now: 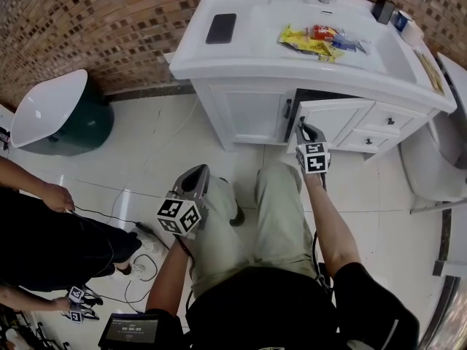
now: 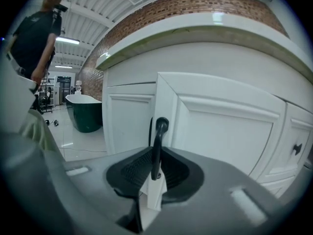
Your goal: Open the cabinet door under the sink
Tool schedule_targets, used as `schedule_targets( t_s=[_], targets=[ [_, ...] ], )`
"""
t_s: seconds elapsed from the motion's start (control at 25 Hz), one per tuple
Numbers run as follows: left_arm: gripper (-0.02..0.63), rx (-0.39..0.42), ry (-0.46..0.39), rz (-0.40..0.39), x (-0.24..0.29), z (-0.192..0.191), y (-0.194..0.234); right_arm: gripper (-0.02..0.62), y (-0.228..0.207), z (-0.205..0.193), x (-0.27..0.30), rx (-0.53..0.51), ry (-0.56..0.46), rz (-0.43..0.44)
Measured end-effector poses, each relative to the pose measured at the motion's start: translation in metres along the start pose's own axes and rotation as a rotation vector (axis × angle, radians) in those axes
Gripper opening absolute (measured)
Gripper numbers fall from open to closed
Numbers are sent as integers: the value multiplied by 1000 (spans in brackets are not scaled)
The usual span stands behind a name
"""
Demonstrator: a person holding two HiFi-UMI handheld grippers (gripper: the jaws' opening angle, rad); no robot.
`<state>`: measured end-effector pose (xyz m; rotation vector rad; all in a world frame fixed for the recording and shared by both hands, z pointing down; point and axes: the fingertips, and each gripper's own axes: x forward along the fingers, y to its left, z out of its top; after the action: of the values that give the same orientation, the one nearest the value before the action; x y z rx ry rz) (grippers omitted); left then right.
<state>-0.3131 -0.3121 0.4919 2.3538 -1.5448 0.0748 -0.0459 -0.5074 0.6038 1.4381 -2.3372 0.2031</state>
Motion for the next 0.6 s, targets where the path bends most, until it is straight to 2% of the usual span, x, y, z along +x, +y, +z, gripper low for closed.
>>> schedule_targets(
  t_s=[0.24,0.6],
  targets=[
    [17,42,23,1,-17,-16,-44,37,6,-18,-39,12,-41,50],
    [17,56,32,57,-62,-40,-88,35,4,-34,-85,8,-41,89]
  ],
)
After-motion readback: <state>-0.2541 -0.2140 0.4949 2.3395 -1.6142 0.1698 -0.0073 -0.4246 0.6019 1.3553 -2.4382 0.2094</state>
